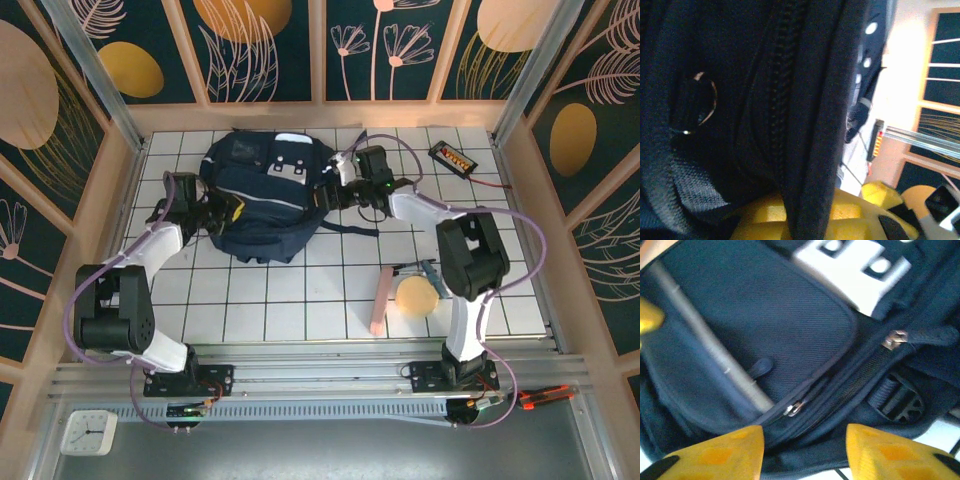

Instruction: Pack the student bag

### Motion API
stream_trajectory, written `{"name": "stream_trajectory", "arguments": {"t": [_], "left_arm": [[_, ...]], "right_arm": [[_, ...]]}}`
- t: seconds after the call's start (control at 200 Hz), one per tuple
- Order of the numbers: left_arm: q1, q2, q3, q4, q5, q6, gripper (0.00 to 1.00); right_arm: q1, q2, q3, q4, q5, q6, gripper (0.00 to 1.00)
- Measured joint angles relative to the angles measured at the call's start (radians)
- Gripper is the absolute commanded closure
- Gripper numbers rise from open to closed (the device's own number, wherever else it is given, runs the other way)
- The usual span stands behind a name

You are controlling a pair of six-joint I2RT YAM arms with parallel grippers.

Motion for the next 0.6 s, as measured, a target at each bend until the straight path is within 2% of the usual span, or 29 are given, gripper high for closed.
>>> {"name": "stream_trajectory", "arguments": {"t": [0.06, 0.105, 0.215, 0.42, 0.601], "left_arm": [[0.006, 0.018, 0.056, -0.013, 0.025, 0.006, 1.0], [0.009, 0.038, 0.104, -0.019, 0.045, 0.011, 1.0], [0.011, 0.079, 0.203, -0.035, 0.08, 0.024, 1.0], [0.012, 0.099, 0.257, -0.046, 0.112, 0.034, 1.0], [0.014, 0.095, 0.145, 0.066, 0.105, -0.067, 1.0]], "right_arm": [[0.0, -0.038, -0.053, 0.039, -0.035, -0.163, 0.56], [0.0, -0.048, -0.075, 0.068, -0.051, -0.258, 0.51], [0.0, -0.048, -0.109, 0.17, -0.065, -0.424, 0.45], [0.006, 0.023, -0.076, 0.32, -0.064, -0.566, 0.48], [0.1, 0.071, -0.094, 0.333, -0.016, -0.657, 0.51]]}}
